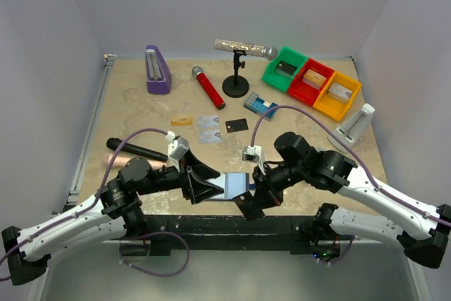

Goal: Take the credit cards out of the card holder
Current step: Remove the credit card from the card holder.

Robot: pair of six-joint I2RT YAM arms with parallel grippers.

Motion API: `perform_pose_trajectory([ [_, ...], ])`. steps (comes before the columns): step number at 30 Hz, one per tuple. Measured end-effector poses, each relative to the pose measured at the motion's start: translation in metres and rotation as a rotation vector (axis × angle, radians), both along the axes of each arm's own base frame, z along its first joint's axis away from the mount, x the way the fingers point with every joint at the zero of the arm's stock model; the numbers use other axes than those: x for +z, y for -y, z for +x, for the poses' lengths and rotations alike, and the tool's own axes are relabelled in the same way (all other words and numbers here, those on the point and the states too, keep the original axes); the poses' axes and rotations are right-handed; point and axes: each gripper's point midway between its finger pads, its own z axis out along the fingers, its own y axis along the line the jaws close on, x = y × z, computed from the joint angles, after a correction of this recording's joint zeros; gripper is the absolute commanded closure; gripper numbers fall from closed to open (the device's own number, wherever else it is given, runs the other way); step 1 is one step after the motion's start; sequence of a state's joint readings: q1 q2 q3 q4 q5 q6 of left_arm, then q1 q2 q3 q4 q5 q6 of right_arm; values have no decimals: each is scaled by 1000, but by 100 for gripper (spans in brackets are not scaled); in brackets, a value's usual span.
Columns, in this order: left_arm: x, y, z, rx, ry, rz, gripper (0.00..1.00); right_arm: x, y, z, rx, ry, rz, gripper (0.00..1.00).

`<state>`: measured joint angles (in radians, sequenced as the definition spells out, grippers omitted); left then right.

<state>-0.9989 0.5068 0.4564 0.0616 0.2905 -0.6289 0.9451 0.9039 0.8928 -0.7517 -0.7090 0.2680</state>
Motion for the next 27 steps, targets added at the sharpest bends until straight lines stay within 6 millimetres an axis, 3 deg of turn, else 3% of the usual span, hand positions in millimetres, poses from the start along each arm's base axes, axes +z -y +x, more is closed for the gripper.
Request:
perform_pose_trajectory([
  [4, 6, 16, -18, -158, 17, 10, 38, 10, -4, -8, 61, 8, 10, 100],
  [8, -9, 26, -28, -254, -18, 52, 39, 11, -8, -11, 84, -2, -8, 100],
  [12, -14, 28, -35, -306, -34, 69, 43, 13, -12, -14, 103, -5, -20, 100],
  [20, 1, 32, -44, -372, -16, 47, 53, 16, -17, -10, 105, 17, -29, 100],
  [27, -6, 38, -51, -433, -39, 70, 62, 15, -17, -8, 102, 31, -45, 100],
])
